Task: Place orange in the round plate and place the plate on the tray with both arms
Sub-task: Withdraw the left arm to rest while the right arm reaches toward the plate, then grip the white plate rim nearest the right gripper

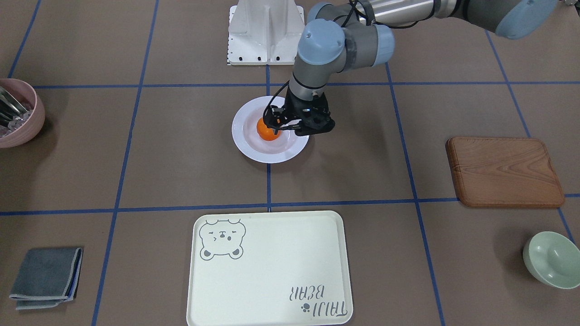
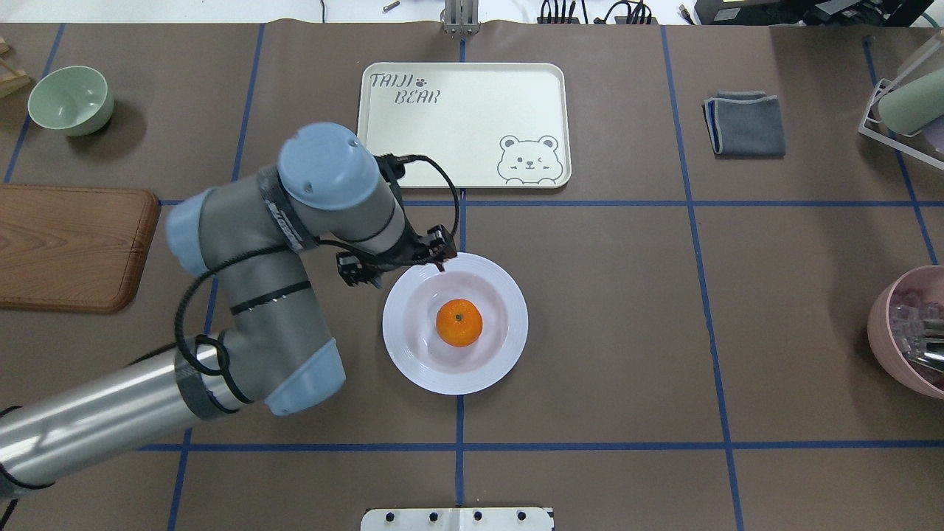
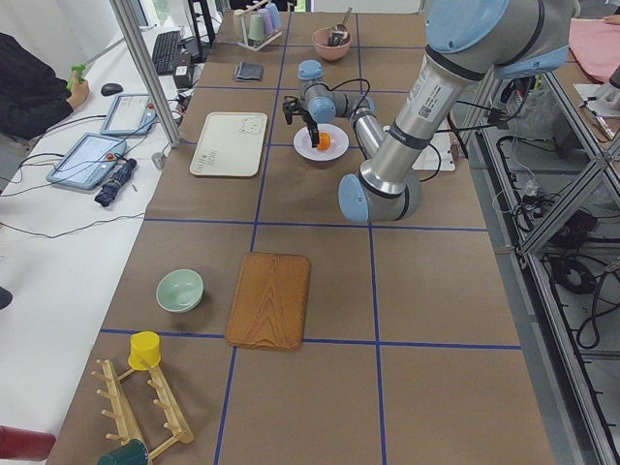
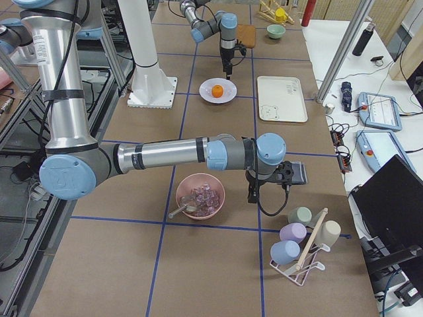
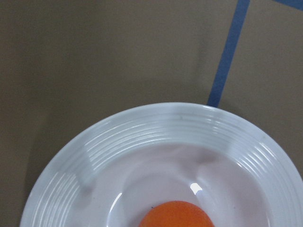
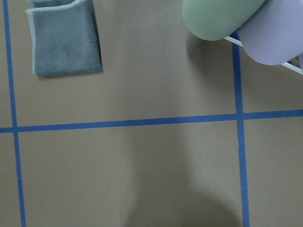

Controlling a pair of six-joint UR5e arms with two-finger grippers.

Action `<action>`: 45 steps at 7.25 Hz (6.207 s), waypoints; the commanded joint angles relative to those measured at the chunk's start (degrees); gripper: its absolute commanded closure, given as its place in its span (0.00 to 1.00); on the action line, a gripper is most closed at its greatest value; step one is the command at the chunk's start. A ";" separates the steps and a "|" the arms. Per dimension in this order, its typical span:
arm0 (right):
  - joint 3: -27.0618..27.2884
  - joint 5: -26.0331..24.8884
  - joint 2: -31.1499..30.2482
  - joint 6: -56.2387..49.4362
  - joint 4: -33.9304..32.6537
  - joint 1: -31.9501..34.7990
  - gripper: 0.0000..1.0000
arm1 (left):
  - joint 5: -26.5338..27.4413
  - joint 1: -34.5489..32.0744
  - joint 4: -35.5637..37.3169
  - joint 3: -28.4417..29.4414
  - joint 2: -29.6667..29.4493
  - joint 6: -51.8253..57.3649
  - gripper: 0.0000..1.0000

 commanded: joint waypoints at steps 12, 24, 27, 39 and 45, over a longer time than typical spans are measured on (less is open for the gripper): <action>-0.66 -21.47 6.83 80.59 65.36 -43.62 0.00 | -5.61 -35.60 8.56 3.86 17.83 51.79 0.02; -2.50 -42.17 14.31 83.80 66.45 -61.77 0.00 | -5.44 -36.13 8.38 8.63 18.18 51.87 0.02; -3.11 -42.27 15.36 83.89 66.45 -61.95 0.00 | -5.44 -36.13 8.47 8.89 18.09 51.87 0.02; -7.51 -42.62 19.58 84.32 66.27 -62.56 0.00 | -5.35 -36.13 8.38 8.98 17.92 51.79 0.02; -8.39 -43.15 21.16 86.33 67.32 -62.92 0.15 | -5.35 -36.13 8.38 8.98 17.92 51.79 0.02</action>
